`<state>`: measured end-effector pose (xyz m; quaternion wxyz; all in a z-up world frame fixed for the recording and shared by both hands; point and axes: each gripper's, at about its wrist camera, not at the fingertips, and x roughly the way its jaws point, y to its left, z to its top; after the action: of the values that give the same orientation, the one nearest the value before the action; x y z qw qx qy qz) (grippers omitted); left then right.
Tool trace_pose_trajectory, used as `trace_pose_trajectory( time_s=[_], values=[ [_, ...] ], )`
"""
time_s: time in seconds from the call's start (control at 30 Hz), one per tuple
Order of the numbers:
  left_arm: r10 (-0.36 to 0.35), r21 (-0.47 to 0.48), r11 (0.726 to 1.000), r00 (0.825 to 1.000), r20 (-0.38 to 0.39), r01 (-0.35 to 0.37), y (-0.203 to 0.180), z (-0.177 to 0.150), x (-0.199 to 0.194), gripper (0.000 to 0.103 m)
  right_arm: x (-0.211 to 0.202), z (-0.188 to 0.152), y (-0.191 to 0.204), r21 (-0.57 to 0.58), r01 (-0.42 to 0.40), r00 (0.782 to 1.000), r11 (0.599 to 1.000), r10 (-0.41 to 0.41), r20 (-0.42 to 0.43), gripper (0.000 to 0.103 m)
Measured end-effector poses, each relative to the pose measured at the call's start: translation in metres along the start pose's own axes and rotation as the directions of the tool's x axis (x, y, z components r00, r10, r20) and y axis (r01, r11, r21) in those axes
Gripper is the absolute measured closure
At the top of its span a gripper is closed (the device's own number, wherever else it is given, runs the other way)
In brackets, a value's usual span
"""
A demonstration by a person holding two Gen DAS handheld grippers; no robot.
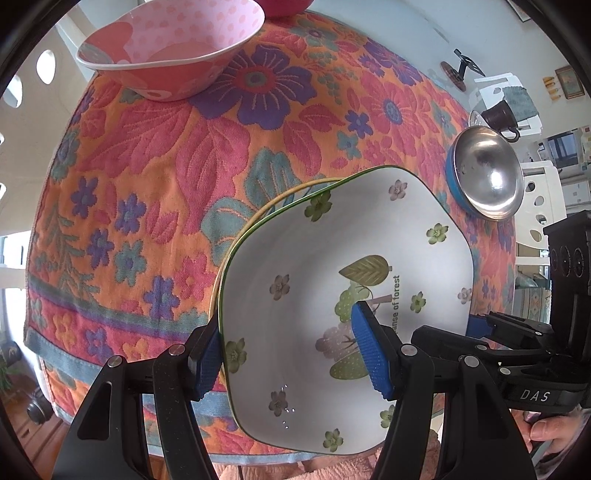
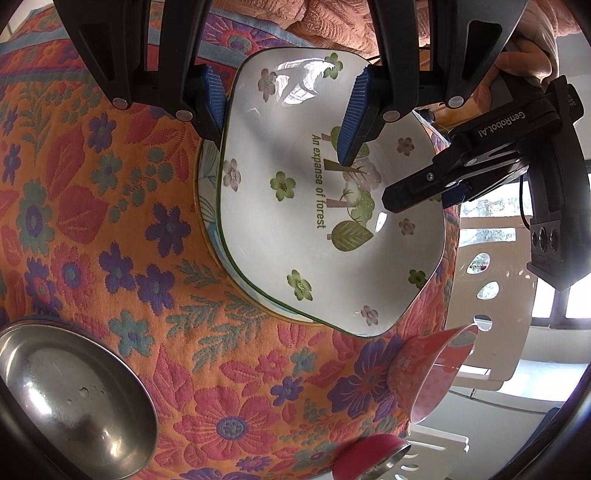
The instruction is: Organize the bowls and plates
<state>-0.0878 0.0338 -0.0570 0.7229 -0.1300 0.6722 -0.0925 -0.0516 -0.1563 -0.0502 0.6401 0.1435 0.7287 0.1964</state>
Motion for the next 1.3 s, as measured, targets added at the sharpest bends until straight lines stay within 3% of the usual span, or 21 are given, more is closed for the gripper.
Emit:
trace_pose_trajectory(
  time_s=[1.3],
  values=[
    [0.043, -0.012, 0.999, 0.999, -0.005, -0.043, -0.005, 0.002, 0.006, 0.042, 0.009, 0.001, -0.009, 0.019, 0.005, 0.999, 1.000, -0.004, -0.031, 0.049]
  ],
)
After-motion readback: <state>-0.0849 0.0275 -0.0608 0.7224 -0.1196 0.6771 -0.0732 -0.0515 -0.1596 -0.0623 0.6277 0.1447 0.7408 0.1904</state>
